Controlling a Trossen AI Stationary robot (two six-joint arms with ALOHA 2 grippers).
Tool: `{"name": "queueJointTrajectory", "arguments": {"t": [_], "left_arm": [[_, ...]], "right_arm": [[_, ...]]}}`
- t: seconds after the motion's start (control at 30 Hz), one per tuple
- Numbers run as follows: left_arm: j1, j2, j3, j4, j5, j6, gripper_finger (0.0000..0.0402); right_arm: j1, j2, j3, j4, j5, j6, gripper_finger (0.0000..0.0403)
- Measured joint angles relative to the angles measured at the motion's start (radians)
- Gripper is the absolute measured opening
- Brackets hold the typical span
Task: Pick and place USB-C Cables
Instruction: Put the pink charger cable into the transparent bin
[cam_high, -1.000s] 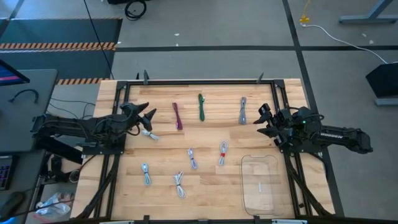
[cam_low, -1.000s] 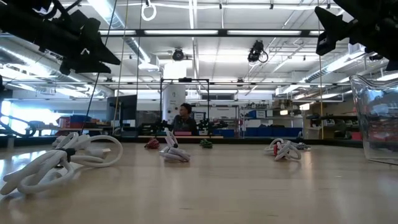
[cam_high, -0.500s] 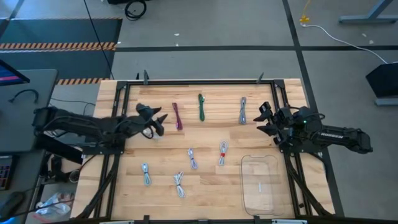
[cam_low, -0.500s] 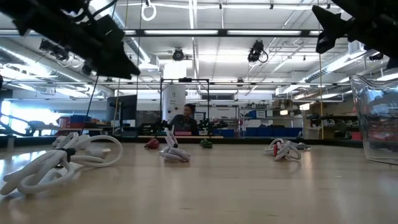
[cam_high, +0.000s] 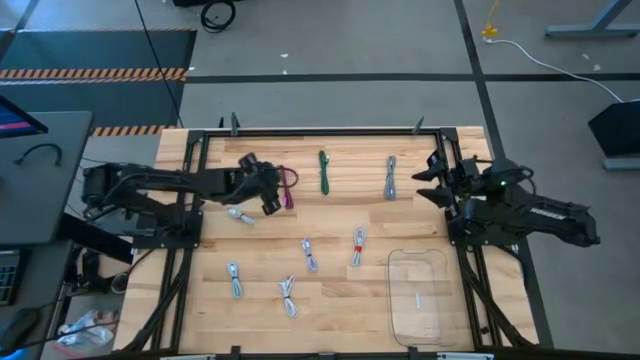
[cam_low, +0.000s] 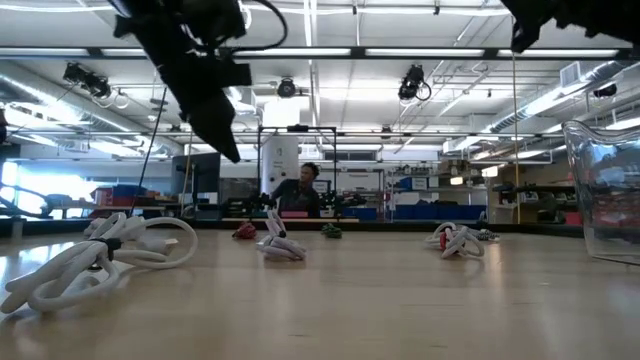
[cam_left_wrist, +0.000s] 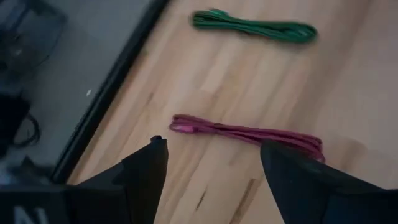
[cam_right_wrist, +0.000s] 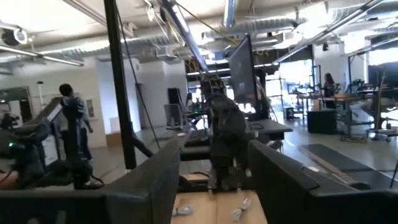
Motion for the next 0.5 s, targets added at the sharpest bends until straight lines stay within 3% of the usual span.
{"name": "queueJointTrajectory", "arguments": {"t": [0.3, 0.5], "left_arm": [[0.107, 0.209, 0.111, -0.092, 0.266, 0.246, 0.0263], [0.213, 0.343, 0.182, -0.112, 0.267, -0.198, 0.0259]], "right_arm": [[0.0, 0.061, 0.221, -0.236, -0.019, -0.02, 0.023], [0.0, 0.097, 0.261, -0.262, -0.019, -0.026, 0.0227]]}}
